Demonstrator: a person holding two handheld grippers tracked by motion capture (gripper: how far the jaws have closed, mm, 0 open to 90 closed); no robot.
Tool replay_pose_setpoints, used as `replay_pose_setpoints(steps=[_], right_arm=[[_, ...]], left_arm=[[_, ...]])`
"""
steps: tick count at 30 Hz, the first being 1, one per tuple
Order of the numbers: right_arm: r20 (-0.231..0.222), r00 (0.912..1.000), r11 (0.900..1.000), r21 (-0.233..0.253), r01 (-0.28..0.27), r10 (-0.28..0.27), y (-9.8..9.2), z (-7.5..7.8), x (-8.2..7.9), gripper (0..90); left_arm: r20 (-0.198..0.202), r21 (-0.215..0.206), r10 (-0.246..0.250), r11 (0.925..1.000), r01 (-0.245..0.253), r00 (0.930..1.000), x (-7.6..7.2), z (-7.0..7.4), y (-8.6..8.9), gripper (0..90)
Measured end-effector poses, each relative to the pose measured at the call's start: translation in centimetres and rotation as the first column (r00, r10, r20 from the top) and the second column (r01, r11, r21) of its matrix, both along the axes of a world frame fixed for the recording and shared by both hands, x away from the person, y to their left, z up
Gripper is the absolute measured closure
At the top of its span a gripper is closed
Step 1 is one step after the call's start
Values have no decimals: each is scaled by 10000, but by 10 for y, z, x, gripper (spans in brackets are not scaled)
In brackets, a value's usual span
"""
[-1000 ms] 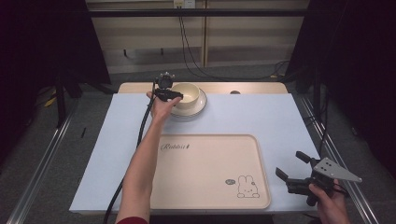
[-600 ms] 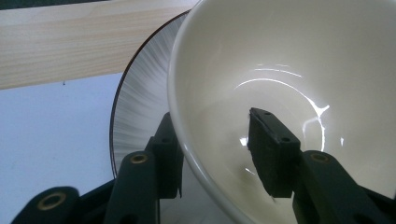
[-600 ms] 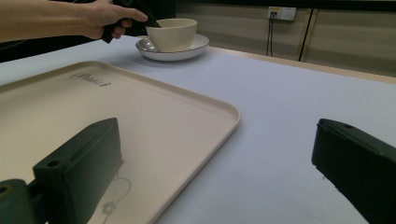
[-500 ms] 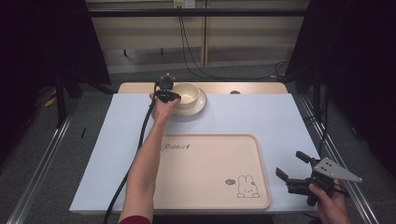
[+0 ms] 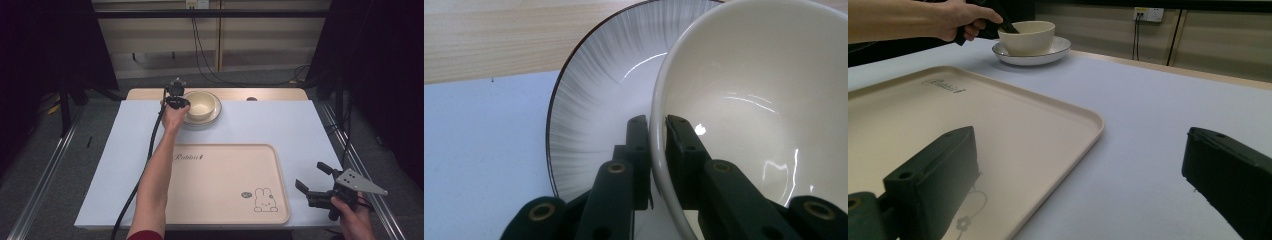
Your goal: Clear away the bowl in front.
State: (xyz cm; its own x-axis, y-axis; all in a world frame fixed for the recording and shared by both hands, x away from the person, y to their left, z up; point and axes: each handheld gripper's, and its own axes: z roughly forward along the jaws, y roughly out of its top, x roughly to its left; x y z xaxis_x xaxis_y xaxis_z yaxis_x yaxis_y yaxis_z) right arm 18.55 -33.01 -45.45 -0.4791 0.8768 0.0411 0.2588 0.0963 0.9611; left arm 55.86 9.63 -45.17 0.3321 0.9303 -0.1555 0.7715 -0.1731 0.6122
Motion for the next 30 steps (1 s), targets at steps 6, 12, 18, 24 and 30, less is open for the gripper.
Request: replay_pose_setpoints(steps=[6, 12, 18, 24, 30], right_arm=[[-5, 10000, 10000, 20, -23, 23, 0, 0, 0, 14], [24, 10000, 10000, 10, -10, 10, 0, 0, 0, 14], [39, 10000, 10000, 16, 21, -21, 0, 0, 0, 14], [59, 10000, 10000, 40, -8, 7, 0, 0, 0, 13], [60, 10000, 10000, 35, -12, 12, 0, 0, 0, 13]], left_arm=[[-26, -275, 200, 9994, -201, 9998, -1, -1, 1, 817], [-306, -687, 416, 9967, -436, 9987, -1, 0, 3, 832], [-479, -1240, 658, 9897, -713, 9967, -1, 0, 6, 839], [-429, -1373, 718, 9875, -771, 9965, -1, 4, 8, 838], [-607, -1819, 783, 9793, -882, 9951, -2, 3, 13, 834]])
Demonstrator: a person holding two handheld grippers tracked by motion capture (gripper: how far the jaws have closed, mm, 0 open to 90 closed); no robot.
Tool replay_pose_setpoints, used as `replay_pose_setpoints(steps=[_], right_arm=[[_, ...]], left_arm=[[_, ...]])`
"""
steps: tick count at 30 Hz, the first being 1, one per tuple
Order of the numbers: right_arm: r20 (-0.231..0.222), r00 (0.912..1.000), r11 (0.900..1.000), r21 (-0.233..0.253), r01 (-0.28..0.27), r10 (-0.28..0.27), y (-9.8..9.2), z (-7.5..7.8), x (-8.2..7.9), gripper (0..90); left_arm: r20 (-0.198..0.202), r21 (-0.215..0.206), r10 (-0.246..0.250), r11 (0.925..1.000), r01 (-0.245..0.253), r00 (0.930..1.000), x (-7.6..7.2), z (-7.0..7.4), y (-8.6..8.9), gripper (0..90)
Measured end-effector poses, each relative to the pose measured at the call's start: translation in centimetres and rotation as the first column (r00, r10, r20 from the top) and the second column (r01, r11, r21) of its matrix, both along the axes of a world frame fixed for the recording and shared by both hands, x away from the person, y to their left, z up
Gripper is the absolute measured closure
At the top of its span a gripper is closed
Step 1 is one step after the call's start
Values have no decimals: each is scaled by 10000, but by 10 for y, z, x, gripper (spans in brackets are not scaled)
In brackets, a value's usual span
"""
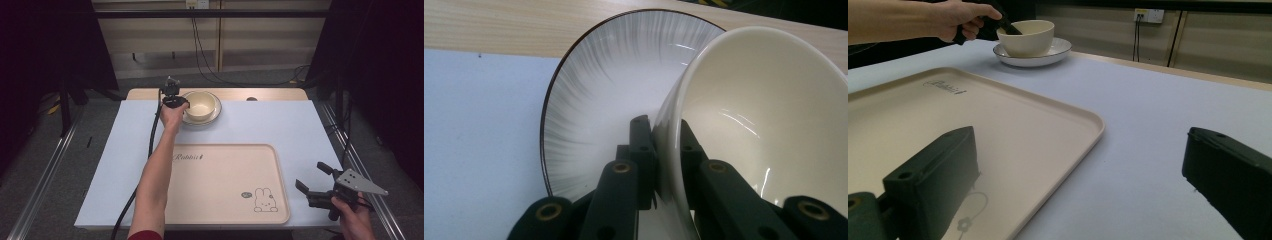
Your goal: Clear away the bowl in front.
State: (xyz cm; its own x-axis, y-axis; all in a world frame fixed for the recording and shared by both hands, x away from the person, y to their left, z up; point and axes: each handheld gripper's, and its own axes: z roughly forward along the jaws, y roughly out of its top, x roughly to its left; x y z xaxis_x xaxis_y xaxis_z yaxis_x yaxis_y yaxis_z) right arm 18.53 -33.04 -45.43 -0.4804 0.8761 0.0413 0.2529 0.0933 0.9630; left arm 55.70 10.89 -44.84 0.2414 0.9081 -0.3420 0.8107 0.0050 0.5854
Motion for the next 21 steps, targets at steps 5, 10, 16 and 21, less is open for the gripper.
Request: replay_pose_setpoints(steps=[5, 10, 16, 21], right_arm=[[52, 9999, 9999, 94, 90, -90, 0, 0, 0, 11], [39, 10000, 9999, 106, -31, 30, -1, 0, 0, 10], [-3, 10000, 9999, 142, -44, 44, -1, 1, 0, 10], [22, 10000, 9999, 123, 26, -26, 0, 0, 0, 10]], left_arm=[[-21, -231, 69, 9997, -70, 10000, 0, 5, 3, 835], [54, -270, 30, 9996, -29, 10000, -2, 12, 9, 835], [266, -429, -85, 9990, 96, 9996, -5, 20, 12, 836], [412, -390, -269, 9988, 285, 9988, -9, 30, 15, 836]])
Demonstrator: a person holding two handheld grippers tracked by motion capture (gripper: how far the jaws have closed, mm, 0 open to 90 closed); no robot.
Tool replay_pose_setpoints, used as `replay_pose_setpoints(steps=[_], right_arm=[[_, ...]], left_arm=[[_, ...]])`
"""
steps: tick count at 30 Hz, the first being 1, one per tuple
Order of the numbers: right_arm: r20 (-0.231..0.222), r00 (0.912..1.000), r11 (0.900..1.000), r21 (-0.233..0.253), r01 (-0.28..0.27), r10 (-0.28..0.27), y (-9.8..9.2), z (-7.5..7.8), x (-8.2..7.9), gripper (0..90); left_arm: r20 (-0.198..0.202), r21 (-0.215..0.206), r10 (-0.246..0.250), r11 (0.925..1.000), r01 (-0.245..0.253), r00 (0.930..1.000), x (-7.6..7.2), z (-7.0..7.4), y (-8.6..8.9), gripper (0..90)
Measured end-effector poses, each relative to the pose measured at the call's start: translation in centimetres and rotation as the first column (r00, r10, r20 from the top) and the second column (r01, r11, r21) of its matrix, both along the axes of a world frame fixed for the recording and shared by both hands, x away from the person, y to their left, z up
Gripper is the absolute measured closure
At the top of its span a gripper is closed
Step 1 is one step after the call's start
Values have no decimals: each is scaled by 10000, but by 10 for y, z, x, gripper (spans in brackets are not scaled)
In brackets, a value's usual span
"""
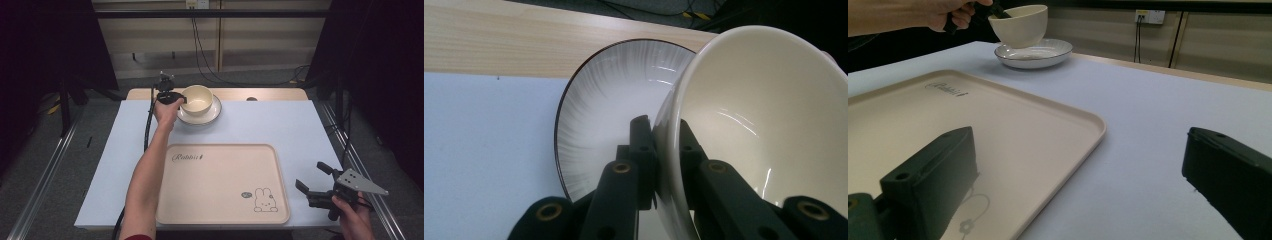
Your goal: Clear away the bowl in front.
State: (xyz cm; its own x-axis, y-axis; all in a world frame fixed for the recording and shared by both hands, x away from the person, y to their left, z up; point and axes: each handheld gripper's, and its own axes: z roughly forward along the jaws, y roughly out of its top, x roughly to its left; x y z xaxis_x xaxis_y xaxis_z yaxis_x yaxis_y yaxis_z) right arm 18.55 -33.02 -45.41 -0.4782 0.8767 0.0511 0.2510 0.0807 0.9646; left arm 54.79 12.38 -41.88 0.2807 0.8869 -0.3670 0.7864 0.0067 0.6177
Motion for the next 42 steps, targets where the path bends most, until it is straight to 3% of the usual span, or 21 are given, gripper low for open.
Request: replay_pose_setpoints(steps=[6, 17, 27, 42], right_arm=[[54, 10000, 10000, -50, -7, 8, 0, 0, 0, 10], [56, 10000, 10000, -2, -58, 58, 0, 1, 0, 10], [112, 9999, 9999, -57, -97, 97, -1, 1, 0, 10], [113, 9999, 9999, -62, -100, 101, -1, 2, 0, 10]], left_arm=[[296, -38, -14, 10000, 15, 9996, -7, 9, 4, 836], [401, -350, -331, 9988, 345, 9986, -21, 20, 12, 837], [562, -175, -736, 9971, 747, 9957, -36, 26, 16, 837], [675, -259, -1482, 9883, 1502, 9867, -57, 33, 3, 836]])
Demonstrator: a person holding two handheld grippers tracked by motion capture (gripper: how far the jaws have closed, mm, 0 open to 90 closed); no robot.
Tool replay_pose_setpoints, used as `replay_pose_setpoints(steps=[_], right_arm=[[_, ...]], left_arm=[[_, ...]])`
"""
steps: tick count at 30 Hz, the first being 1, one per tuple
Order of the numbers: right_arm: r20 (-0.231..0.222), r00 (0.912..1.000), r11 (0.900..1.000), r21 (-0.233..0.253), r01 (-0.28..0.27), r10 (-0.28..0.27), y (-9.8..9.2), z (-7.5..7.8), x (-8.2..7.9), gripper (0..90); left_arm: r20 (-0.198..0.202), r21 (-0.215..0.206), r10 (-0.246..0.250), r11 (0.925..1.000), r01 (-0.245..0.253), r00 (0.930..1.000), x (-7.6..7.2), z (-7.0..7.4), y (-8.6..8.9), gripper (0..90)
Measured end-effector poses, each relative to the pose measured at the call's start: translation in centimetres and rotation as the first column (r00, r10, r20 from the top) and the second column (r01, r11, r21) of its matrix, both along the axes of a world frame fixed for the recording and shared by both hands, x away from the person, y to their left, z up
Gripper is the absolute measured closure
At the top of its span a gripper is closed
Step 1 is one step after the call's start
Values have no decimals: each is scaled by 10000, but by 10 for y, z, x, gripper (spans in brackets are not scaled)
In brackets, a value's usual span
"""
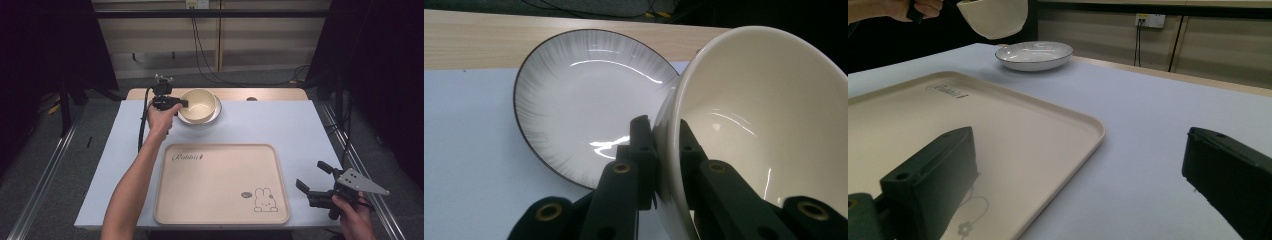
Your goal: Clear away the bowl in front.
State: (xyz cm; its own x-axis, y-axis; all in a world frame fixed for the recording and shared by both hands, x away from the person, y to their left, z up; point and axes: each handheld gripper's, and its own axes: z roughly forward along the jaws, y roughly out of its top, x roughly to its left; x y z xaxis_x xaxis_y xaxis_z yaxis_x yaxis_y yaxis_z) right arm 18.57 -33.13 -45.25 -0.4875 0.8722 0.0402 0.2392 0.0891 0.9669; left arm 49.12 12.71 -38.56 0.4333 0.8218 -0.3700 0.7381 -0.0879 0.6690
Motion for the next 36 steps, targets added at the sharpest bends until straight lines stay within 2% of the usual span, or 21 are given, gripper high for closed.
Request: replay_pose_setpoints(steps=[4, 10, 15, 17, 18, 20, 25, 27, 30, 36], right_arm=[[-5, 10000, 10000, -8, 3, -3, 0, 0, 0, 10], [4, 10000, 10000, -5, -25, 25, 0, 0, 0, 8], [14, 10000, 10000, -11, -44, 44, 0, 0, 0, 8], [-19, 10000, 10000, 3, -47, 47, 1, 0, 0, 8], [-1, 10000, 10000, -17, -38, 38, 1, 0, 0, 8], [-8, 10000, 10000, -2, -23, 23, 1, 0, 0, 8], [0, 10000, 10000, 0, -36, 36, 1, 0, 1, 8], [16, 10000, 9999, -53, -85, 85, 1, 0, 1, 8], [51, 10000, 10000, -91, -40, 40, 1, 0, 2, 9], [67, 10000, 10000, -32, -71, 71, 1, 0, 2, 9]], left_arm=[[36, -17, -134, 9999, 134, 9999, -4, 1, -6, 836], [44, 60, -612, 9981, 612, 9981, -10, 2, -16, 836], [22, -32, -688, 9976, 688, 9976, -14, 2, -24, 835], [38, 71, -823, 9966, 823, 9966, -16, 3, -27, 835], [37, -97, -684, 9976, 684, 9977, -17, 3, -30, 835], [-3, -113, -838, 9964, 838, 9965, -18, 3, -31, 836], [-39, 161, -1272, 9917, 1273, 9919, -23, 2, -40, 835], [-76, 13, -1263, 9920, 1263, 9920, -25, 0, -44, 835], [-32, 227, -1559, 9875, 1559, 9878, -27, -2, -52, 835], [-64, 209, -1925, 9810, 1926, 9813, -33, -7, -67, 835]])
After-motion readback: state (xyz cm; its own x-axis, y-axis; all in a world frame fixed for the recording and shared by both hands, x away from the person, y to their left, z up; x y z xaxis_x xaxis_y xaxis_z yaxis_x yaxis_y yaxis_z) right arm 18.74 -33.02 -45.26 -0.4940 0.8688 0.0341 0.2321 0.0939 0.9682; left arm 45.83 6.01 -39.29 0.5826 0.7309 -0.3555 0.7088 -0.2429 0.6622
